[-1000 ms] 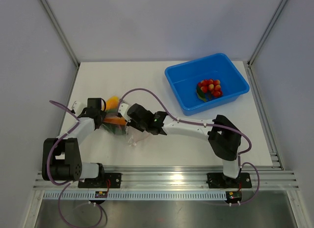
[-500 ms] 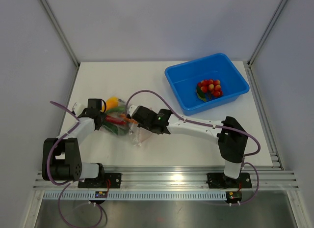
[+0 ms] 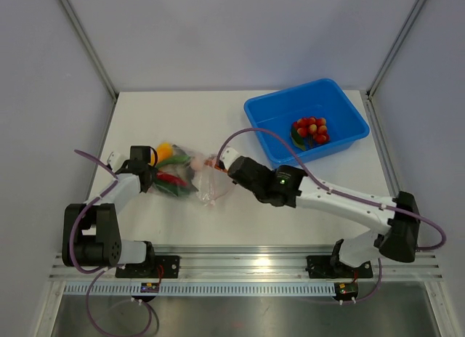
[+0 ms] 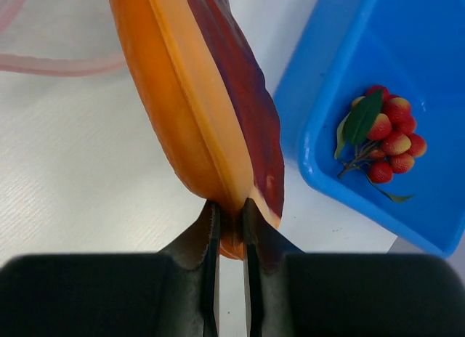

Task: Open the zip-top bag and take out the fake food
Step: Pick up the food from the zipper food storage bag, then place the food in the bin.

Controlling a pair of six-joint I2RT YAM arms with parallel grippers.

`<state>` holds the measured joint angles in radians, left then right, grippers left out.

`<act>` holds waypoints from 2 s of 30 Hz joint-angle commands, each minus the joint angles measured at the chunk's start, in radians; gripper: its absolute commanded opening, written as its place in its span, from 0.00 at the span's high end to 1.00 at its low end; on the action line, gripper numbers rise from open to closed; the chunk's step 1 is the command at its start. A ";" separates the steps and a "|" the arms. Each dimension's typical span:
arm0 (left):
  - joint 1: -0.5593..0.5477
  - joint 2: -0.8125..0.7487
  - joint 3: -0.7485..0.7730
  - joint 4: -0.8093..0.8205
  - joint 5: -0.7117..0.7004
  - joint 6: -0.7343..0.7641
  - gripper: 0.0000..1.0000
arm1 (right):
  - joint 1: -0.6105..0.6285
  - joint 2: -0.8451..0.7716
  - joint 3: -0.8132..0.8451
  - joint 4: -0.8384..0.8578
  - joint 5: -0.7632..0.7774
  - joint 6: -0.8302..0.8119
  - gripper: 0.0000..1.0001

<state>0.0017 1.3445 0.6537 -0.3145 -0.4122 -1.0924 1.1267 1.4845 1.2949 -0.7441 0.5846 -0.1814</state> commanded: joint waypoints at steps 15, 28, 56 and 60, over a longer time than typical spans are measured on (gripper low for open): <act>-0.002 0.025 -0.026 0.044 0.053 -0.004 0.51 | -0.143 -0.303 -0.109 0.244 0.258 0.109 1.00; -0.002 0.062 -0.019 0.055 0.108 -0.014 0.51 | -0.488 -0.119 -0.075 0.382 0.008 0.138 1.00; -0.003 -0.007 -0.074 0.091 0.139 -0.043 0.49 | -0.596 0.120 0.058 0.350 -0.022 0.175 0.54; -0.002 -0.008 -0.075 0.092 0.139 -0.043 0.49 | -0.596 0.089 0.041 0.359 -0.037 0.206 0.50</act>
<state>0.0017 1.3613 0.5930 -0.2234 -0.2928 -1.1305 0.5354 1.6386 1.3109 -0.4160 0.5713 -0.0116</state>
